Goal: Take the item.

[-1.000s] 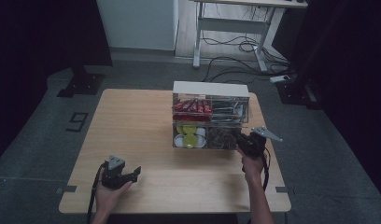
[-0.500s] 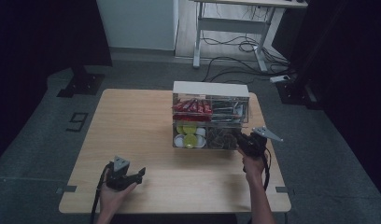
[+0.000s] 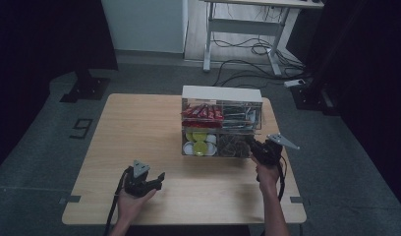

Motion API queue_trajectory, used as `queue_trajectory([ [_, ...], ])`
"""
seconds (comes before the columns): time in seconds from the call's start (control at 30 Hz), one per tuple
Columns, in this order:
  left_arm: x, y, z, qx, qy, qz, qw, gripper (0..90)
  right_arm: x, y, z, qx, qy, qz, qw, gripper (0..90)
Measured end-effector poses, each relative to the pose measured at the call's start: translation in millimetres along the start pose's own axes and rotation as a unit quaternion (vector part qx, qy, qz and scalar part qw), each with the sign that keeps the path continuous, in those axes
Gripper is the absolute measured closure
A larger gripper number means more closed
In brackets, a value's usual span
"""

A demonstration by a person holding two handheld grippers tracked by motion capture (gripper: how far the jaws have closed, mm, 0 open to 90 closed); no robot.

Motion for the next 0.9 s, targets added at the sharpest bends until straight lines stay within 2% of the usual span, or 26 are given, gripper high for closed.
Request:
queue_trajectory([
  [0.13,11.4,8.7,-2.7,0.004,-0.01,-0.007,0.9999,31.1,0.8,-0.2,0.8,0.002,0.002,-0.003,1.0,88.8],
  [0.3,19.5,19.6,-5.7,0.006,-0.019,-0.01,0.9997,31.1,0.9,-0.4,1.7,0.002,0.001,-0.005,1.0,88.9],
  [0.9,44.7,54.4,-18.1,0.005,-0.027,-0.027,0.9993,31.2,1.3,-0.3,1.9,0.003,0.004,-0.008,1.0,88.9],
])
Point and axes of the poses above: each handheld gripper's, and its own axes: z roughly backward along the jaws, y roughly out of its top, x roughly to its right, the point moved 1 cm from there along -z, roughly forward along the jaws, and after that the axes turned 10 degrees about -x, right-handed, at the moved point
